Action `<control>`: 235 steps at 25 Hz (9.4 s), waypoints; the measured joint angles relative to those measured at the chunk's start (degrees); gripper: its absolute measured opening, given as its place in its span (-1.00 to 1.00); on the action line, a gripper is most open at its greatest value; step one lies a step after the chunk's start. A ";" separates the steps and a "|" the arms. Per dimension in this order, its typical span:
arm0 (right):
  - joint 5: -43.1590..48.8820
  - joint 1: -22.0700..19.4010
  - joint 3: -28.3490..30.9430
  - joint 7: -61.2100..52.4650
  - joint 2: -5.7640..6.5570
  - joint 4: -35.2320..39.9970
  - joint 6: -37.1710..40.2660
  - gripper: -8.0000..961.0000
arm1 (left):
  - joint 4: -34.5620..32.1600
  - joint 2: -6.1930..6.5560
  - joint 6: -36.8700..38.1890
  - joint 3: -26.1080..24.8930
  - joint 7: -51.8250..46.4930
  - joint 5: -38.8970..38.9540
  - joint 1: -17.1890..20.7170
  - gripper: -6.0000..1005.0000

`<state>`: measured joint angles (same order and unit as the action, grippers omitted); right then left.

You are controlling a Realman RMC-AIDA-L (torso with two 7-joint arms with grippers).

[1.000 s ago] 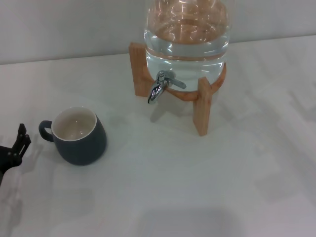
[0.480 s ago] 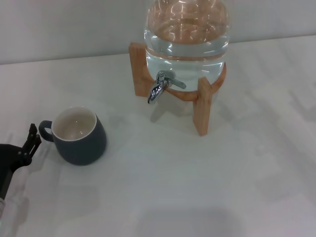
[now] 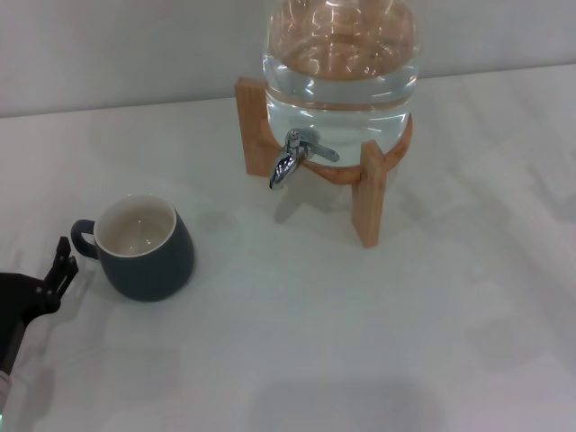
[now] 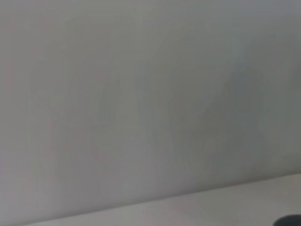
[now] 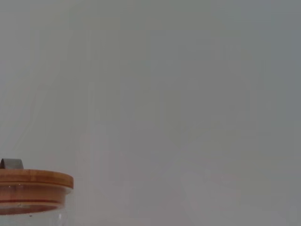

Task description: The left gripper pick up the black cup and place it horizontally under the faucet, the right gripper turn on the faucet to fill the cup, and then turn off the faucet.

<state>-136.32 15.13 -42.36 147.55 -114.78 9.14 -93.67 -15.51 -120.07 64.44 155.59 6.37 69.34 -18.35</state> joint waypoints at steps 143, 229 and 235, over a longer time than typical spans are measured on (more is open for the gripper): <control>0.88 0.55 0.00 0.45 0.09 1.88 1.39 0.71 | -0.98 0.09 -12.79 2.71 0.30 -15.93 -15.55 -0.84; 1.47 1.22 0.00 0.46 0.18 2.01 1.94 0.71 | -0.97 0.07 -16.45 1.99 1.84 -14.59 -11.18 0.04; 1.58 1.06 0.00 0.46 0.18 2.03 2.01 0.71 | -0.60 0.27 -16.14 2.00 3.84 -10.95 -11.03 0.05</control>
<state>-134.74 16.19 -42.36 148.01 -114.61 11.16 -91.66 -16.10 -119.79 48.30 157.59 10.22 58.39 -29.38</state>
